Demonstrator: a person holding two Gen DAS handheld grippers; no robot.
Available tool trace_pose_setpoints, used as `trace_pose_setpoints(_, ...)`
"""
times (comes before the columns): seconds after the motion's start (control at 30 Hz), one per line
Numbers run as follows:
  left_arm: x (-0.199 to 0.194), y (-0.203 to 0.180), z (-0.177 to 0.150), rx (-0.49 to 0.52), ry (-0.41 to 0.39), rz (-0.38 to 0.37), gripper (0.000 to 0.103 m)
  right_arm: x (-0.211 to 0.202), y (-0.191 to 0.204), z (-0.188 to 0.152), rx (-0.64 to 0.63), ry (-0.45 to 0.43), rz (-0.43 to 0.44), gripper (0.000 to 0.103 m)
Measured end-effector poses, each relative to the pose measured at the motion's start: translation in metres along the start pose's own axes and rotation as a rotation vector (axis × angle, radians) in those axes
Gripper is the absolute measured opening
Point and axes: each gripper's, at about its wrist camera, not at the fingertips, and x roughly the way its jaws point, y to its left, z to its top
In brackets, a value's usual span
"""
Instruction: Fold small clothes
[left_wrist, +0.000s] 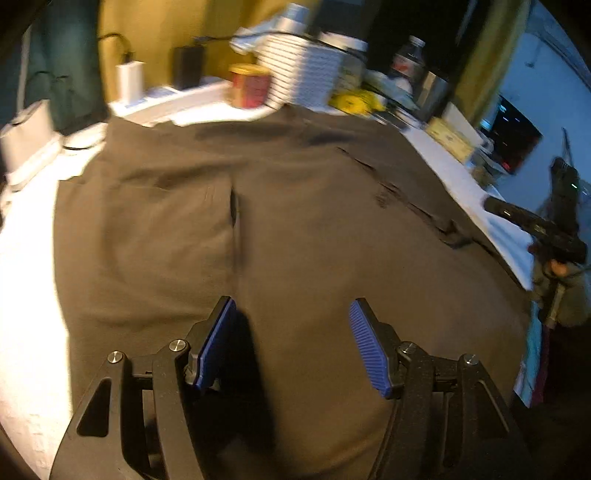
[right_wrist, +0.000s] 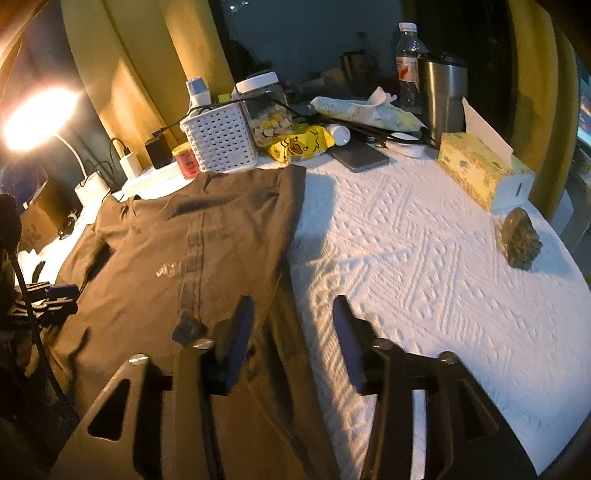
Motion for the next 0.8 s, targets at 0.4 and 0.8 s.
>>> trace_pose_setpoints(0.4,-0.033,-0.020,-0.028,0.022,-0.065,0.089,0.064,-0.031,-0.001,-0.025,-0.032,-0.004,-0.032,0.048)
trace_pose_setpoints(0.8,-0.076,-0.043,-0.061,0.036,-0.191,0.166,0.064,-0.077,0.007,-0.068,-0.042,-0.025,-0.061,0.048)
